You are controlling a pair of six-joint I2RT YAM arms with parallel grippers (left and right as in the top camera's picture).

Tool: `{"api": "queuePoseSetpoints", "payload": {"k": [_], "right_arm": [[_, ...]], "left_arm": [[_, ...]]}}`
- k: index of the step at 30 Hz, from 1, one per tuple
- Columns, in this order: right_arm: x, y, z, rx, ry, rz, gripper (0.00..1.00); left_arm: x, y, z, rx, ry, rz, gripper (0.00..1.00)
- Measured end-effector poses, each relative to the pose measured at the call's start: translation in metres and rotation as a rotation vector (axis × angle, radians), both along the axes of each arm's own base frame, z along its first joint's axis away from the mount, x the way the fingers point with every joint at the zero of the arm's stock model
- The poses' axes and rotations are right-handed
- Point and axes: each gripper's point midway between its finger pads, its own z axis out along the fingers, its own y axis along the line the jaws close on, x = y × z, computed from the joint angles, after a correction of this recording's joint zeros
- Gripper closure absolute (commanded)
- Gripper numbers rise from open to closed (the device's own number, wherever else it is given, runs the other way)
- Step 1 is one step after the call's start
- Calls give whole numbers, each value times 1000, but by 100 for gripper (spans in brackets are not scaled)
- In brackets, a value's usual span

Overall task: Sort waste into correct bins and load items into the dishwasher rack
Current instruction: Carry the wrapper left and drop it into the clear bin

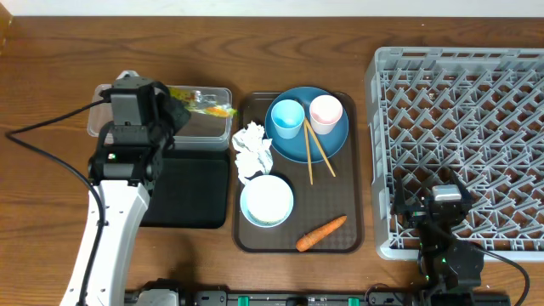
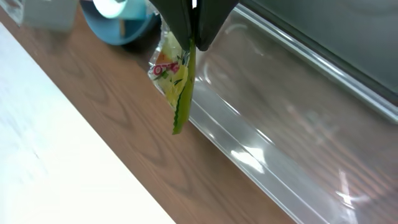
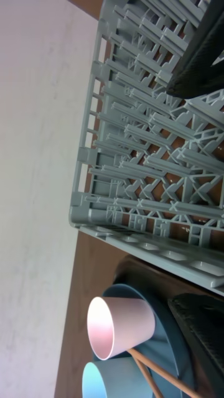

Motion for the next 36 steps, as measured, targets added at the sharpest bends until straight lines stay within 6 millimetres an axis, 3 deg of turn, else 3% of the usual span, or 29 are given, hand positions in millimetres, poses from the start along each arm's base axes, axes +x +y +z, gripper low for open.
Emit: {"api": "queuePoseSetpoints", "payload": {"k": [8,18,23,28,30,36], "right_arm": [[0,0,0,0,0,0,1],[0,0,0,0,0,0,1],[0,0,0,0,0,0,1],[0,0,0,0,0,0,1],[0,0,0,0,0,0,1],[0,0,0,0,0,0,1]], "left_arm": [[3,28,-6,67,14,82,94],[16,31,-67,84,173,78,94],[17,31,-72,97,188,65,90],[16,31,-72,102,189,62,83],[16,32,-72,116,191,52,67],[16,31,-72,154,194,7,52]]}}
